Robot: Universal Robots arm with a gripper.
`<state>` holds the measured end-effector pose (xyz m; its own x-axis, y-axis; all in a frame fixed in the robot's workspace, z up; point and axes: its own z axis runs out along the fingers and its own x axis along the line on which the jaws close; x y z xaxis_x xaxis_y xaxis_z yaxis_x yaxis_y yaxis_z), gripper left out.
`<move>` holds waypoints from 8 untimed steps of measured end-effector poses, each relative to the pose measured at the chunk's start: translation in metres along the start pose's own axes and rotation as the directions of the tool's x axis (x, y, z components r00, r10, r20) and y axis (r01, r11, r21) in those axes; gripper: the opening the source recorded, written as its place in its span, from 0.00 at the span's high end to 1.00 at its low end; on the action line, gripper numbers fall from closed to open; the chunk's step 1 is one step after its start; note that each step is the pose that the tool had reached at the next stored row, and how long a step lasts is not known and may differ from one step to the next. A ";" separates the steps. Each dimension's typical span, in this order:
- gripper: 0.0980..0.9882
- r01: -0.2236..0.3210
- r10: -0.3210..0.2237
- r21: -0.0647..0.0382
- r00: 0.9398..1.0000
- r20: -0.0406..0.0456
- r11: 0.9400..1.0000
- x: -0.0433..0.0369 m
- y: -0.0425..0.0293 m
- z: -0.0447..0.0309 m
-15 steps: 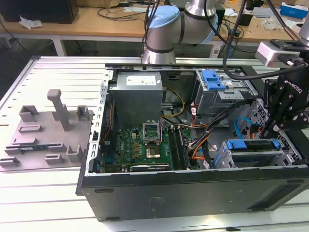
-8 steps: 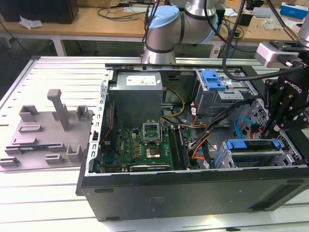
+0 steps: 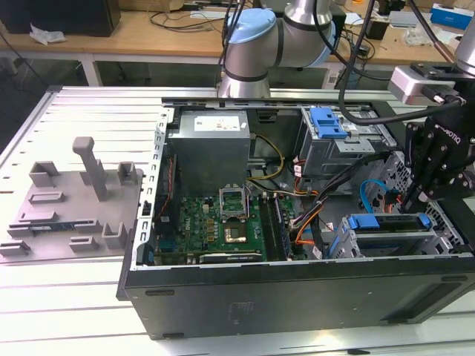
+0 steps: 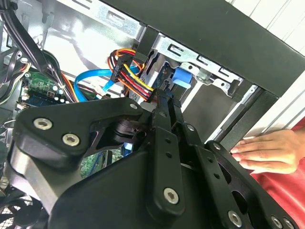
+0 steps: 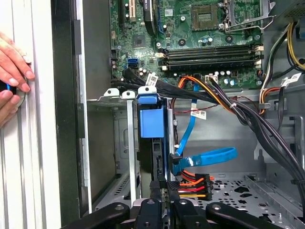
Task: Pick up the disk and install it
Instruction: 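Insert the first disk wire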
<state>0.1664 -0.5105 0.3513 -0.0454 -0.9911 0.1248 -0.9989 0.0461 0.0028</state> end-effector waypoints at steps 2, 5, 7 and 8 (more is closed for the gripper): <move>0.93 0.000 0.000 0.000 1.000 0.000 1.000 0.0000 0.0000 0.0000; 0.93 -0.007 0.007 -0.001 1.000 -0.001 1.000 -0.0030 0.0002 -0.0003; 0.93 -0.030 0.030 -0.004 1.000 -0.003 1.000 -0.0034 -0.0004 -0.0004; 0.93 -0.041 0.041 -0.005 0.999 -0.004 0.999 -0.0034 -0.0006 -0.0004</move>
<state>0.1672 -0.5070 0.3513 -0.0859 -0.9880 0.1285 -0.9962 0.0870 0.0031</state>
